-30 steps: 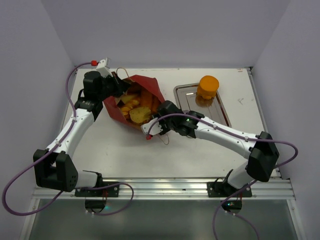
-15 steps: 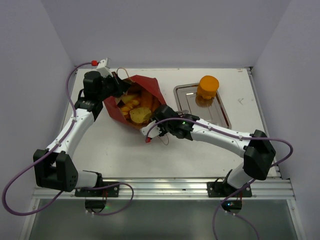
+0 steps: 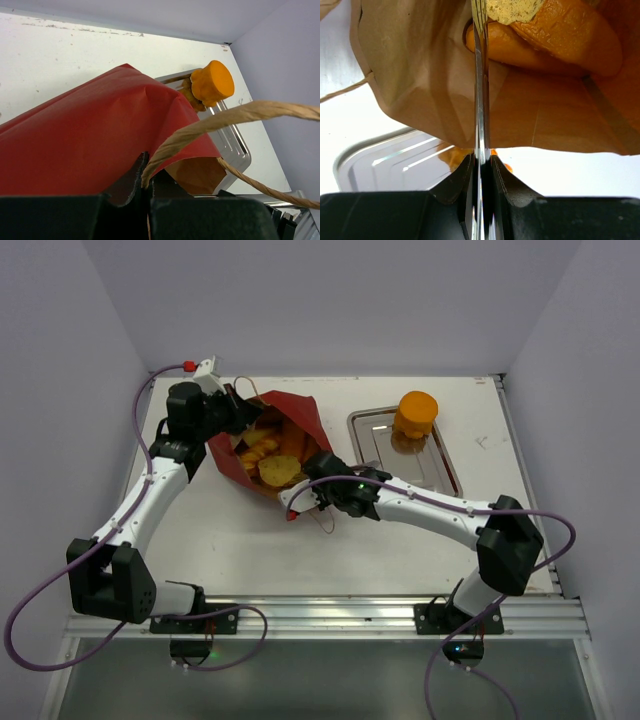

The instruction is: Take the fake bread out of the paper bag

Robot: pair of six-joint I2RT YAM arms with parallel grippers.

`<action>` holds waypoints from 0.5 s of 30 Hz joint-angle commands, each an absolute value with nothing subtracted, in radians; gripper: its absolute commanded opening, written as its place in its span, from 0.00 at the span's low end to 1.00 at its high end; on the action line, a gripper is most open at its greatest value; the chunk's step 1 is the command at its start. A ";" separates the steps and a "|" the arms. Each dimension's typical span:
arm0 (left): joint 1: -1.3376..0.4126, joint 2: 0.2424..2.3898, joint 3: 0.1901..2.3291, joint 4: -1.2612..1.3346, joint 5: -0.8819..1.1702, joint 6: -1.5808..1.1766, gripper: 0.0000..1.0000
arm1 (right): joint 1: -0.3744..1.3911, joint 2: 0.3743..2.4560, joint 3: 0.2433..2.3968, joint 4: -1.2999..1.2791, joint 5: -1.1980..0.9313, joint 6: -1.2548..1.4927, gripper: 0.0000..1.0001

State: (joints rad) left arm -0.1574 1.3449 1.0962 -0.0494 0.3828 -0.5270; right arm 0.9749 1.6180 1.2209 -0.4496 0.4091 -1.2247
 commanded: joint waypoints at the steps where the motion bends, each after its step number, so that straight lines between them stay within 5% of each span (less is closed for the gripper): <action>1: -0.152 1.336 1.135 -0.020 0.407 -0.517 0.00 | 0.976 1.551 1.261 -0.437 0.416 -1.138 0.00; 15: -0.152 1.342 1.141 -0.043 0.367 -0.488 0.00 | 0.953 1.378 1.256 -0.529 0.310 -1.017 0.00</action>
State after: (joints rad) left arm -0.1574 1.3449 1.0962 -0.0528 0.3626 -0.5037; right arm 0.9615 1.4212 1.2209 -0.5201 0.3428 -1.0702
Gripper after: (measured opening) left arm 0.018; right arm 0.196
